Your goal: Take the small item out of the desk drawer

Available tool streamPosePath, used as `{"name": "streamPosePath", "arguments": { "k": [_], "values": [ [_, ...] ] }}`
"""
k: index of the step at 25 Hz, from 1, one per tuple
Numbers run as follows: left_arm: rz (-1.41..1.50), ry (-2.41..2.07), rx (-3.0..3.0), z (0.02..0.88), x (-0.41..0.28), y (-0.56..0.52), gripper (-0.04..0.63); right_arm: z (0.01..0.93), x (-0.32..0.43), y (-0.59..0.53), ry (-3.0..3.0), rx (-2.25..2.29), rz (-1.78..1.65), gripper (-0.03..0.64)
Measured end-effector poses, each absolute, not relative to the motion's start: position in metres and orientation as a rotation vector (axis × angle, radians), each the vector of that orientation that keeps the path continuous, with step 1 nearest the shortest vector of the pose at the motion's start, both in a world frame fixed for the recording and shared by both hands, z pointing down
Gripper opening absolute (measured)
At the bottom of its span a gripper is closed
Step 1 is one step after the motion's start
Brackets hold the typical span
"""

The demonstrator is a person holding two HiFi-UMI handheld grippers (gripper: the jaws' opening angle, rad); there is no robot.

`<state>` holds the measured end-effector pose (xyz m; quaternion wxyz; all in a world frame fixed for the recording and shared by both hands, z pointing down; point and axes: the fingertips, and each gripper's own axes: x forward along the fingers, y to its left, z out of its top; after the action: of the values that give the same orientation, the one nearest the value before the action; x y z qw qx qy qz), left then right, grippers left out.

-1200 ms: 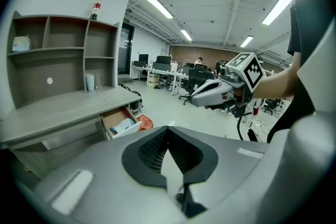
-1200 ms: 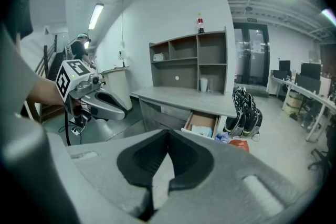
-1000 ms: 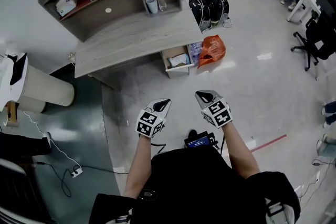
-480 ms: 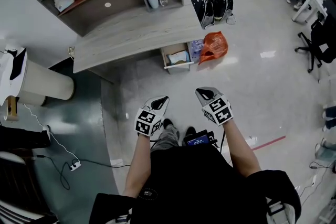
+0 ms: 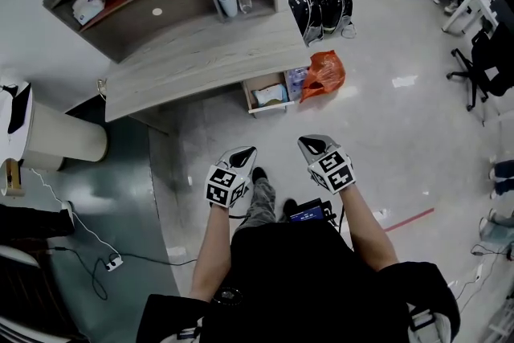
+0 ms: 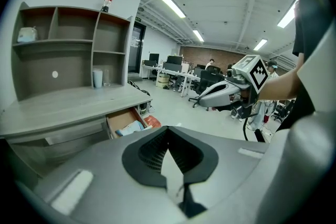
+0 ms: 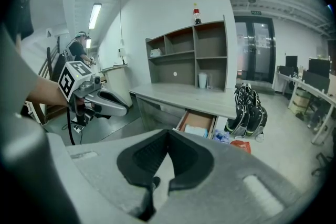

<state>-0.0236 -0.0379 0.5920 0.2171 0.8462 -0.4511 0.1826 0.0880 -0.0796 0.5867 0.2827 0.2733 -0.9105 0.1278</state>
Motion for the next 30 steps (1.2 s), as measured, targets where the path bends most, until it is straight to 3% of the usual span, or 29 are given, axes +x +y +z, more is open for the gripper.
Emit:
{"name": "streamPosePath", "arguments": {
  "k": [30],
  "values": [
    [0.52, -1.014, 2.481, 0.592, -0.096, -0.199, 0.0, 0.581, -0.007, -0.22, -2.356, 0.828, 0.341, 0.0]
  ]
}}
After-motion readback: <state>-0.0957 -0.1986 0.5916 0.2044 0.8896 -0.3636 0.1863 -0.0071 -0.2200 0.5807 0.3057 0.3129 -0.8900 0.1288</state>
